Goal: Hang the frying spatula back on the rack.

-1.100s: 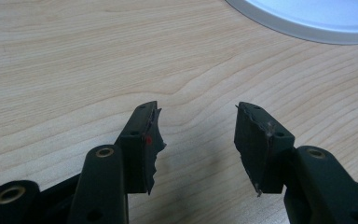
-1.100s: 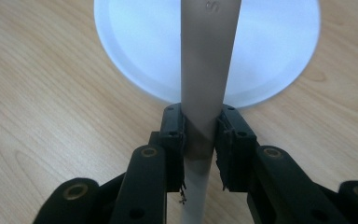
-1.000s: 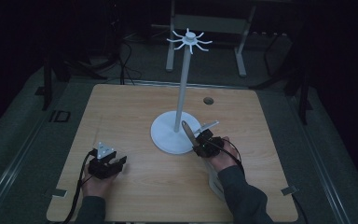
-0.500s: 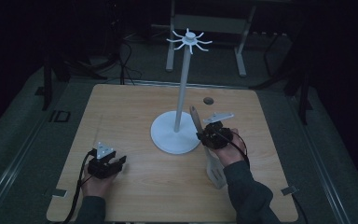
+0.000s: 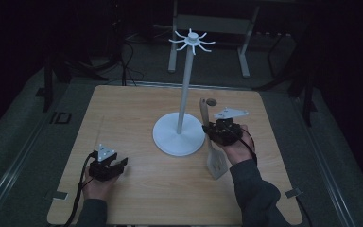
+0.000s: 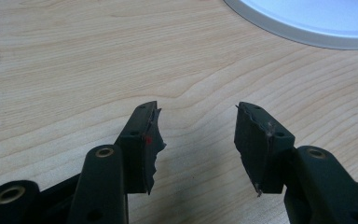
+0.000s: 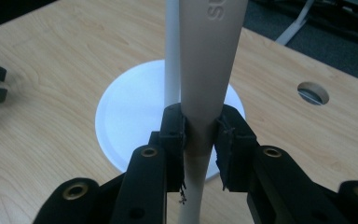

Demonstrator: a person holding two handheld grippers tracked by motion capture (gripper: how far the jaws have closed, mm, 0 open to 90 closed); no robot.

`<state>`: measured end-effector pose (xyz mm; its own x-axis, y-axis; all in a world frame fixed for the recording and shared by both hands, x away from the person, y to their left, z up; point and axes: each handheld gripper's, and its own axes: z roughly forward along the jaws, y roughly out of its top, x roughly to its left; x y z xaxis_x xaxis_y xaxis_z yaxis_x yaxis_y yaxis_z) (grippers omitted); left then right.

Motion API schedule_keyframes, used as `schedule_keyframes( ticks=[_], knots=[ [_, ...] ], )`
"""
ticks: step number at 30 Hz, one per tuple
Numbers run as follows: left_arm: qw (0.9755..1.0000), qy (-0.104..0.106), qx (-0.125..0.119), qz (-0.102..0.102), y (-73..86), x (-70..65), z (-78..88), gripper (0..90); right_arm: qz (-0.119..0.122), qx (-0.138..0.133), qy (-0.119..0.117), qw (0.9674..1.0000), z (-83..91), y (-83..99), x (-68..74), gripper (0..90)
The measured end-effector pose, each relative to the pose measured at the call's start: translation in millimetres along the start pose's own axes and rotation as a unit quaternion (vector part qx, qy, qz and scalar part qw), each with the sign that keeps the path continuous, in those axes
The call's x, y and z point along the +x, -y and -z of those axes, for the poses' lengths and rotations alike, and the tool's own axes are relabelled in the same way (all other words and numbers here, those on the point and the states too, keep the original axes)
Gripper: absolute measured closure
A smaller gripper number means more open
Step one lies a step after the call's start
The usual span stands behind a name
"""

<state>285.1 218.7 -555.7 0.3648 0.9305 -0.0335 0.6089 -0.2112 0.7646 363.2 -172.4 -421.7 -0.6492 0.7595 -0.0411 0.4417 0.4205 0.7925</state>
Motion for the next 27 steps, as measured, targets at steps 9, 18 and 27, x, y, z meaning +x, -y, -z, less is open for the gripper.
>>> schedule_keyframes(
  ticks=[9, 18, 27],
  knots=[
    [1.0000, 0.000, -0.002, 0.001, 0.0, 0.2, 0.4, 50.0, 0.007, -0.032, -0.008, 0.9994, 5.4, -7.4, -0.8, 74.2],
    [1.0000, -0.001, -0.004, 0.001, 0.0, 0.7, 0.9, 50.0, 0.004, -0.043, -0.011, 0.9990, 6.8, -11.8, -0.7, 74.2],
    [1.0000, -0.001, -0.005, 0.001, -0.1, 0.7, 1.1, 50.0, 0.010, -0.057, -0.016, 0.9982, 10.6, -20.7, 0.9, 74.2]
  ],
)
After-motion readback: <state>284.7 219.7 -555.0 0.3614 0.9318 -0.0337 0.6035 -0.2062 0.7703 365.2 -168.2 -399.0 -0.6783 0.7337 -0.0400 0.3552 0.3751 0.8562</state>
